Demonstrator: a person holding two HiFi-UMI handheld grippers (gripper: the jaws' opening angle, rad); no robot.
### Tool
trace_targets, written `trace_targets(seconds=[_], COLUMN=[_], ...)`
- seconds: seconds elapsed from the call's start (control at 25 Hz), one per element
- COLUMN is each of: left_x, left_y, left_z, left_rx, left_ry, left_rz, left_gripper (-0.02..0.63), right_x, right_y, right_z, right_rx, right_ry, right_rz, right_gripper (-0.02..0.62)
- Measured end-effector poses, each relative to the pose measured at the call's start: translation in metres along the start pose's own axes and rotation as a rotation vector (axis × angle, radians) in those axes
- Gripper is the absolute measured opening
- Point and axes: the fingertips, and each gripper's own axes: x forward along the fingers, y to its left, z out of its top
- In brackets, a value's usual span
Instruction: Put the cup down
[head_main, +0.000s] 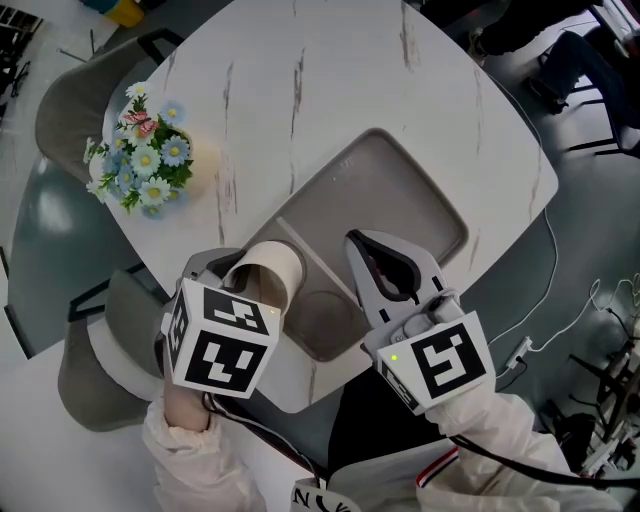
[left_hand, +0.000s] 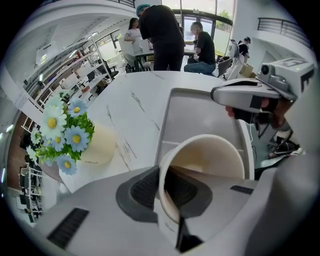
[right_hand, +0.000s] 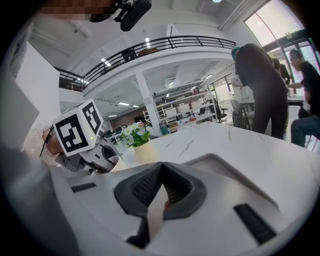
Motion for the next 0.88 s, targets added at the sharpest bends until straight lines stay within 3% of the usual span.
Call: trace_targets(seconds=[0.24, 0.88], left_x=[0.005, 0.010], left_y=[-0.001, 0.001], left_z=[0.003, 0.002], left_rx=[0.034, 0.062], left_ry=[0.071, 0.157], left_rz=[-0.024, -0.036], left_gripper=[0.043, 0.044], right_x=[0.002, -0.003], right_y=[-0.005, -0.019], right_z=[0.002, 0.002], right_rx=[0.011, 0.029], right_ry=[-0.006, -0.019], right_rz=[-0.001, -0.020], right_gripper=[0.004, 0.003])
